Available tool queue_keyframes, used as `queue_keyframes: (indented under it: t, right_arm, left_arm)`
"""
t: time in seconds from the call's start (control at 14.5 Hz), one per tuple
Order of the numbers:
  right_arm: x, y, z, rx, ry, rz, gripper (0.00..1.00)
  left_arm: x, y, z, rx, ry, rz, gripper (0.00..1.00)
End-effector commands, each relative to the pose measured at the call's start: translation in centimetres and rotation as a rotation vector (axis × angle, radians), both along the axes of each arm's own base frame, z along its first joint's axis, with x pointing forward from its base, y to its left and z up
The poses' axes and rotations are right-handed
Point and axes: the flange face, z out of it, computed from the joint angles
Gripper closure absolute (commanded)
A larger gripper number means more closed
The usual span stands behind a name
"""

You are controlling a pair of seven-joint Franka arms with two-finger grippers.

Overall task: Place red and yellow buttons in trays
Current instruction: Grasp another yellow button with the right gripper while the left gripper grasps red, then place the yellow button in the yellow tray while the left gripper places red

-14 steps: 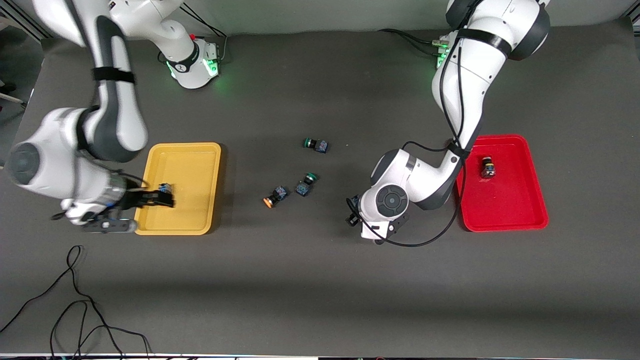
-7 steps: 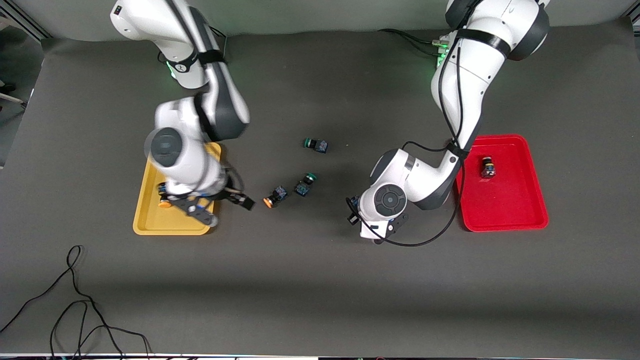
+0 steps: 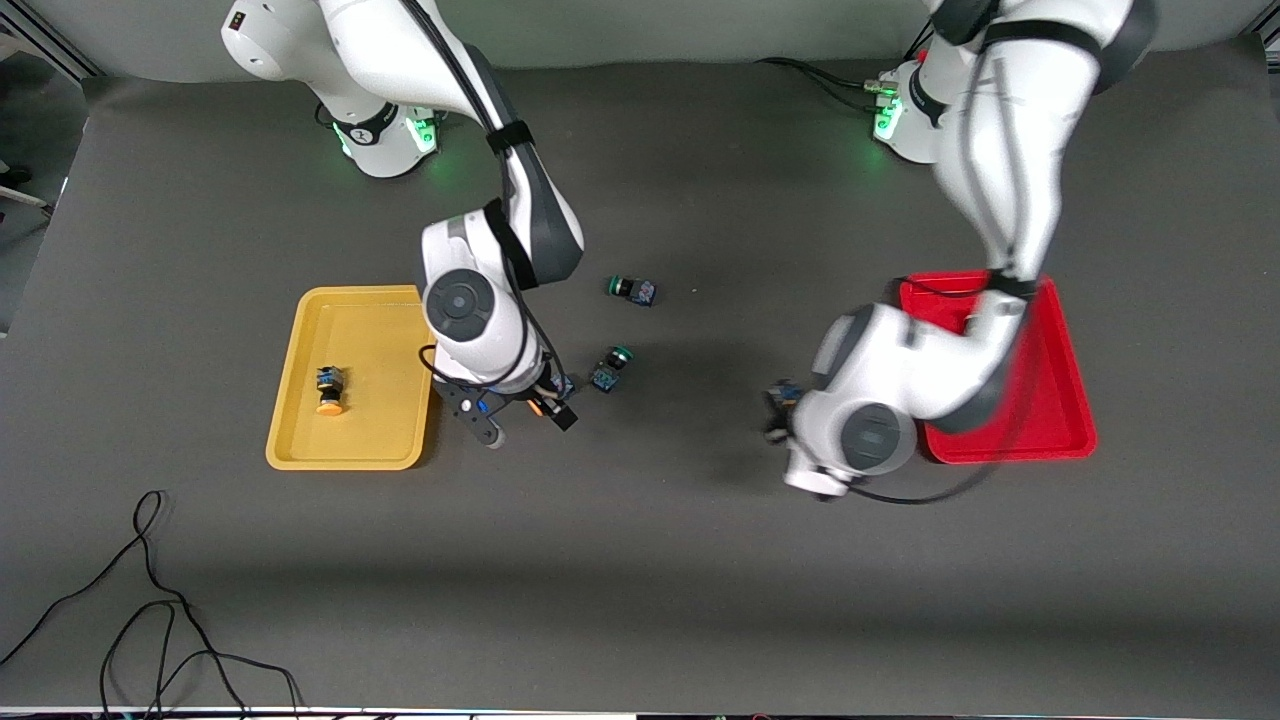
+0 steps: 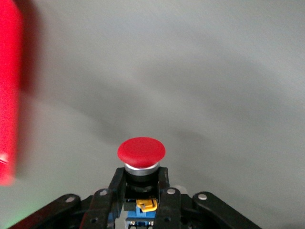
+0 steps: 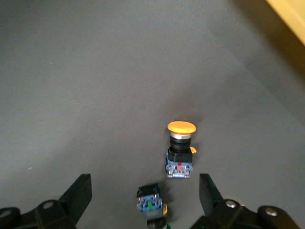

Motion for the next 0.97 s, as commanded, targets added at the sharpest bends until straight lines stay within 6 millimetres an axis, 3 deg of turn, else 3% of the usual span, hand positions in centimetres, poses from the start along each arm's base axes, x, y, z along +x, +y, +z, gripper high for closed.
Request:
queue_keyframes:
  t: [0.0, 0.21, 0.41, 0.48, 0.62, 0.69, 0.83, 0.9]
  right_arm:
    - [-0.9, 0.5, -4.5, -0.016, -0.004, -0.022, 0.0]
    - [-2.3, 1.0, -8.6, -0.001, -0.023, -0.042, 0.0]
    - [-2.6, 1.0, -9.4, -0.012, -0.021, -0.036, 0.01]
    - [-2.5, 1.1, -9.3, -0.011, -0.022, -0.033, 0.09]
    - [-2.6, 1.0, -9.4, -0.011, -0.021, -0.021, 0.47]
    - [-2.6, 1.0, -9.4, -0.012, -0.02, -0.015, 0.61]
    - [-2.7, 0.9, -9.5, -0.014, -0.017, -0.007, 0.79]
    - [-2.7, 0.9, -9.5, -0.013, -0.017, 0.003, 0.84]
  left_arm:
    - [-0.8, 10.1, 0.2, 0.013, 0.038, -0.173, 1.0]
    - [-1.7, 18.0, -1.2, 0.02, 0.036, -0.26, 1.0]
    - [-3.1, 22.3, -3.1, 0.012, -0.001, -0.329, 1.0]
    - [-3.3, 23.4, -3.3, 0.012, -0.004, -0.35, 1.0]
    - [-4.2, 26.8, -4.0, -0.026, 0.016, -0.402, 1.0]
    - [-5.0, 28.5, -4.5, -0.038, 0.016, -0.396, 1.0]
    - [-6.1, 28.8, -4.4, -0.039, 0.0, -0.4, 1.0]
    - [-6.3, 28.7, -4.4, -0.035, 0.003, -0.39, 0.8]
